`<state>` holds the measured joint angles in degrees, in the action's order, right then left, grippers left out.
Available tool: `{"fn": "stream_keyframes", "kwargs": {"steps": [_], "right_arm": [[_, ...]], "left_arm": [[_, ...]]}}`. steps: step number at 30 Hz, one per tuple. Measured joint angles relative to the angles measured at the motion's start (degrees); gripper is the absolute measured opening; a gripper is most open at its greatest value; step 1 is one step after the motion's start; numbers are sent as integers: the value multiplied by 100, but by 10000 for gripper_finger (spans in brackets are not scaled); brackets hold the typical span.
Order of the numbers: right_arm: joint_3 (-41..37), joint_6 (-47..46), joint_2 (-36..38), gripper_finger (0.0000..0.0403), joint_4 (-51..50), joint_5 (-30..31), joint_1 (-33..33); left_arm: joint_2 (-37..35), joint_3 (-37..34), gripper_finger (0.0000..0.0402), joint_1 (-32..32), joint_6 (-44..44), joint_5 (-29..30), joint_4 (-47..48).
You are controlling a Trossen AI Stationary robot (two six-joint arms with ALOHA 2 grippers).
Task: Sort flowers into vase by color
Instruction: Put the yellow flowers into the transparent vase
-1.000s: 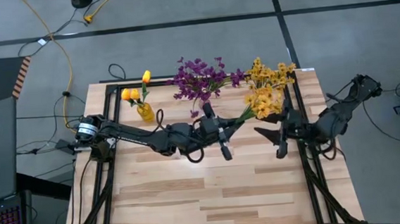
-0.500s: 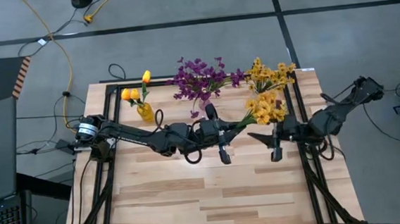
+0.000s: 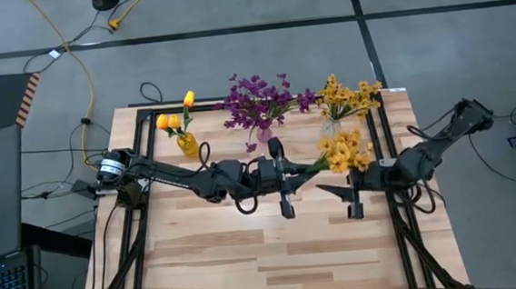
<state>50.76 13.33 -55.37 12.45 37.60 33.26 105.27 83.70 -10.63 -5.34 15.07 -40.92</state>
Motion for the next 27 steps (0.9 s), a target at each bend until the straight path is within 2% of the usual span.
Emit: {"fn": "stream_keyframes", "kwargs": {"steps": [4,10,27], "right_arm": [[0,-417,150,207,-76,-11,48],[4,-486,278,207,46,-22,48],[7,-1961,290,207,-617,-20,48]], "left_arm": [[0,0,20,-79,-168,36,14],[13,-11,20,-164,-201,46,159],[11,-11,20,-160,-501,62,-115]]}}
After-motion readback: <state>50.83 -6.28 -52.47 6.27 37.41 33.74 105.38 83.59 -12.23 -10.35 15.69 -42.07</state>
